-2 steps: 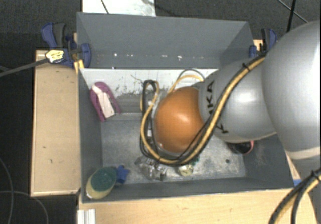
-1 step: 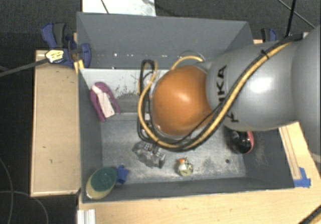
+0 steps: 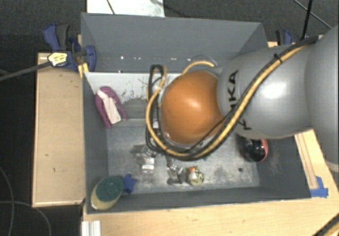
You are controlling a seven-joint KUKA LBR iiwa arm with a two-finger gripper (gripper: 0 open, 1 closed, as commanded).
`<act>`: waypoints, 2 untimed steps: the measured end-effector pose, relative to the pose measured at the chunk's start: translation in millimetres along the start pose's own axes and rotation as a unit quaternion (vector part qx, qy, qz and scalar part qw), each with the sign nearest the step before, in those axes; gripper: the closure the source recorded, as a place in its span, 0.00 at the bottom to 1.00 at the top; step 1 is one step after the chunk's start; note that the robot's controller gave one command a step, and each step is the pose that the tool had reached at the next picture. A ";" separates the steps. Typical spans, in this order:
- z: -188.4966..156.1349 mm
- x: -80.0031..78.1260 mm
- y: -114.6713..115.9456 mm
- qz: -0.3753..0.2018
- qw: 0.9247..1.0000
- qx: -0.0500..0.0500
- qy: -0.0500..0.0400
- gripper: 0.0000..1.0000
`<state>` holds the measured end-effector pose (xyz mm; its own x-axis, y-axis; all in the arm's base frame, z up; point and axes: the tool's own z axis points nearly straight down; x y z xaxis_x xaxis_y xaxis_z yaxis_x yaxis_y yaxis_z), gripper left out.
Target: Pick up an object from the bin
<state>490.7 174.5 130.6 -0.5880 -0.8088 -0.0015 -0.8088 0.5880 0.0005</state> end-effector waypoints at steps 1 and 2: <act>-36.6 -90.6 19.2 -0.031 1.000 0.001 -0.005 0.00; 38.4 -27.0 16.9 -0.067 0.998 -0.002 0.004 0.00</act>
Offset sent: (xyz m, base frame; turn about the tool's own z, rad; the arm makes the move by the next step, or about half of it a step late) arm 0.0360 0.0792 0.0335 -0.0674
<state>492.9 206.4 92.3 -0.4752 -0.8799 0.0066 -0.8799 0.4752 0.0051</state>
